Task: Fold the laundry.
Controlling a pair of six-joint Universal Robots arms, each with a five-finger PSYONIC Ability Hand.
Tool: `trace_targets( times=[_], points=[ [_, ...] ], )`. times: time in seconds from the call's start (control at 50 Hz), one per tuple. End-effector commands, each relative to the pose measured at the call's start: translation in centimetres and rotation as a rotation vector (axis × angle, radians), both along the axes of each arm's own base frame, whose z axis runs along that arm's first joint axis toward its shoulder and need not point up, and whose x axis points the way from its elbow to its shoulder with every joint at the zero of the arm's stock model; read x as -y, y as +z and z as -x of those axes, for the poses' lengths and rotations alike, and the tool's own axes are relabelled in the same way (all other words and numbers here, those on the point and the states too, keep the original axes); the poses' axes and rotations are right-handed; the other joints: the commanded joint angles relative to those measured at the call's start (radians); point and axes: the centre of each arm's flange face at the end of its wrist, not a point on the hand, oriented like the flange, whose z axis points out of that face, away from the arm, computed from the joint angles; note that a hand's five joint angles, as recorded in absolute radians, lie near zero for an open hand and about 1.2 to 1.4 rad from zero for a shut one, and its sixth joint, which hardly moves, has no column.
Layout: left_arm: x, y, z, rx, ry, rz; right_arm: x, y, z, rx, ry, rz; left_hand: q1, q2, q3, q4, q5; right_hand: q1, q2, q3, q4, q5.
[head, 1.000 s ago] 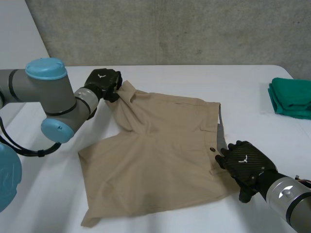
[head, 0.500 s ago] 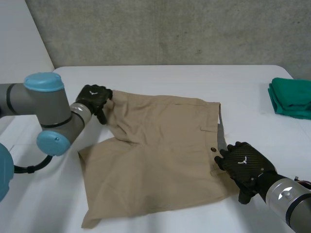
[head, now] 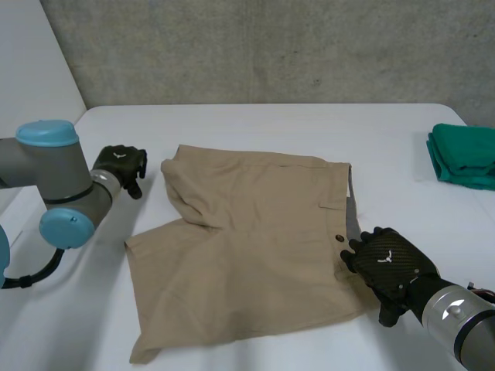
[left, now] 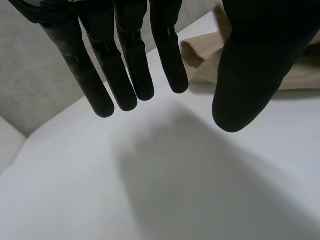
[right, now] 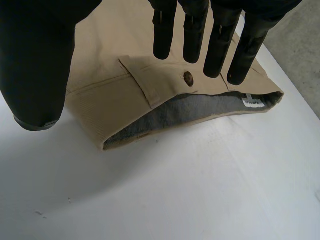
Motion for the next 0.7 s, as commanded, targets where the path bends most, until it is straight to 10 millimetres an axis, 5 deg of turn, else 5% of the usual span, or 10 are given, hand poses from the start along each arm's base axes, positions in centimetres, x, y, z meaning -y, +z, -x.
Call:
trace_targets(
  times=[0.02,0.36,0.7],
  points=[
    [-0.7,-0.4,1.4,-0.101,-0.099,-0.060,0.0,0.0,0.0,-0.001,0.000,0.001,0.103,0.104,0.104,0.105,0.111,-0.001,-0.064,-0.037,-0.026,-0.024],
    [-1.2,-0.9,7.1,-0.261,-0.296,-0.087,0.1,0.0,0.1,-0.001,-0.005,0.000,-0.038,-0.037,-0.037,-0.036,-0.030,-0.001,-0.064,-0.037,-0.026,-0.024],
    [-0.8,-2.5,7.2,-0.249,-0.288,-0.112,0.1,-0.1,0.1,-0.005,-0.004,-0.001,-0.123,-0.122,-0.122,-0.121,-0.115,-0.001,-0.064,-0.037,-0.026,-0.024]
  ],
)
